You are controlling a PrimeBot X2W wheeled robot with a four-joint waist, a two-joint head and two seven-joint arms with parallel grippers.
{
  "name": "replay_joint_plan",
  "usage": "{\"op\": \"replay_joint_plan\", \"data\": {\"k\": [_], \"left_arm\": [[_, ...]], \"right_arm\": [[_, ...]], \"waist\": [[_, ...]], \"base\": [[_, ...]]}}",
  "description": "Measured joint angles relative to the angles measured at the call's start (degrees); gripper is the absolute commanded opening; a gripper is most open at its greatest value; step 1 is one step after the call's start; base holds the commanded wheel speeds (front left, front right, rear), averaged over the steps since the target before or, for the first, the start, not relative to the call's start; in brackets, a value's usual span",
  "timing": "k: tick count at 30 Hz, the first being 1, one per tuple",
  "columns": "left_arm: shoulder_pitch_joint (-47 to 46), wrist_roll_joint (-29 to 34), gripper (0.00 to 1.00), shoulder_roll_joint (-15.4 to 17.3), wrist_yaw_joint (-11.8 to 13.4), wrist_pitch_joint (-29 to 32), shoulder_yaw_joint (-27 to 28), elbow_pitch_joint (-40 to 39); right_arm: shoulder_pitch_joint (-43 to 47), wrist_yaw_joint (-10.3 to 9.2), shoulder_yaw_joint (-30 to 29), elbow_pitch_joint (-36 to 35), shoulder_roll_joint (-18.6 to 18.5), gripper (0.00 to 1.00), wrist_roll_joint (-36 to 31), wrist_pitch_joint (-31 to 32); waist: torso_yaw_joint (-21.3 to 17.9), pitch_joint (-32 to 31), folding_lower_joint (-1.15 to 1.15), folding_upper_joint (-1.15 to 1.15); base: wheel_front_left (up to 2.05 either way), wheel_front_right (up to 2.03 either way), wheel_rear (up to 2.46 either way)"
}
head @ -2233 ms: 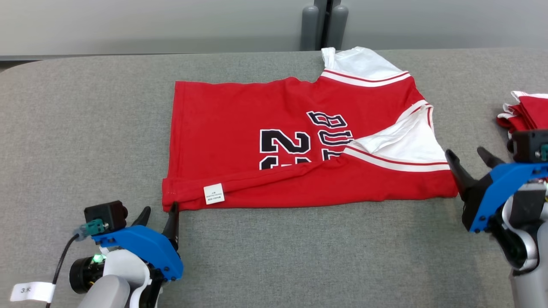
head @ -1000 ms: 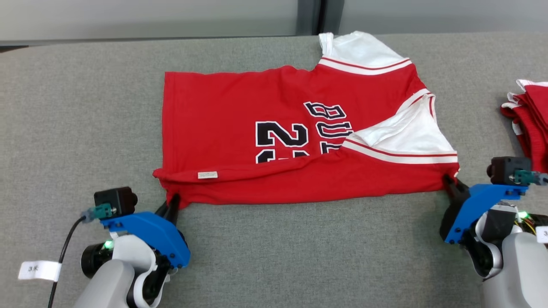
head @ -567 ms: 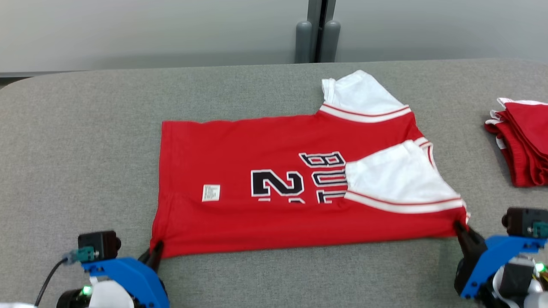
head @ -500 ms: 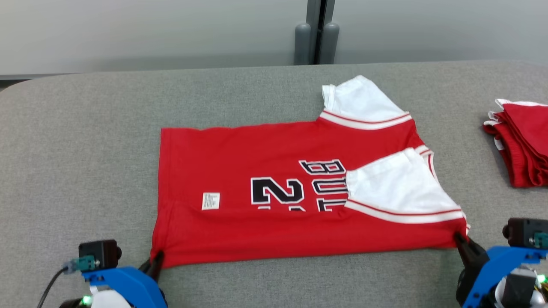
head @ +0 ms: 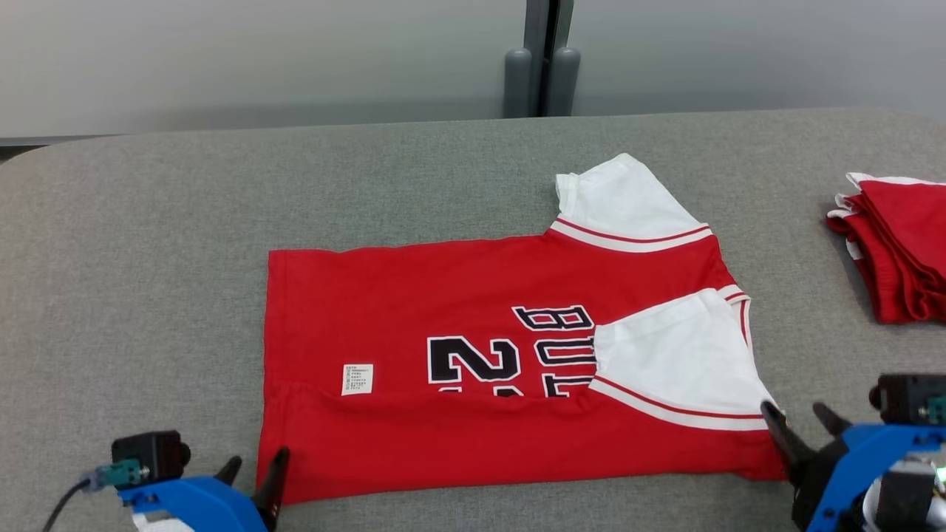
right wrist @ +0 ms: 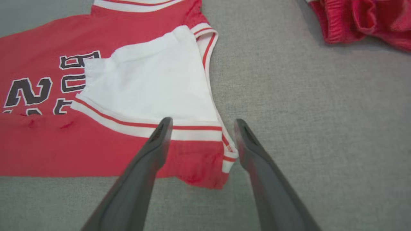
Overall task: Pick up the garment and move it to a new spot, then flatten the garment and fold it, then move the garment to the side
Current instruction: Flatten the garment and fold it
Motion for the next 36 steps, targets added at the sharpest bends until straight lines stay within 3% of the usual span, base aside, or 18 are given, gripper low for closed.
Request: {"op": "replay_joint_plan", "data": {"k": [6, 11, 19, 26, 36], "left_arm": [[-8.68, 1.44, 1.00, 6.82, -1.56, 6.24, 1.04, -2.71], [-19.38, 2.47, 1.00, 11.56, -4.58, 13.89, 0.56, -2.75], [-33.95, -1.31, 1.00, 12.35, -10.45, 21.00, 1.29, 5.00], [-39.80, -0.96, 1.00, 13.60, -11.87, 24.30, 0.35, 12.85], [-42.31, -0.16, 1.00, 12.71, -13.08, 22.19, -0.04, 16.91]], "right_arm": [[-13.76, 0.00, 6.03, -2.38, -5.21, 1.00, -0.57, 6.55], [-29.14, 0.00, 13.71, 3.32, -8.67, 1.00, 1.66, 11.31], [-49.40, 0.00, 23.46, 16.74, -9.47, 1.00, 3.86, 10.88], [-57.57, 0.00, 27.73, 26.35, -9.70, 1.00, 4.85, 6.15], [-61.23, 0.01, 29.86, 35.19, -10.00, 1.00, 5.99, 2.04]], "waist": [[-1.63, 2.14, 0.00, 0.00], [-3.46, 5.55, 0.01, 0.00], [-5.87, 13.38, 0.02, 0.00], [-6.50, 17.23, 0.02, 0.00], [-7.19, 19.47, 0.01, 0.00]], "base": [[0.00, 0.00, 0.00], [0.00, 0.00, 0.00], [0.00, 0.00, 0.00], [0.00, 0.00, 0.00], [0.00, 0.00, 0.00]]}}
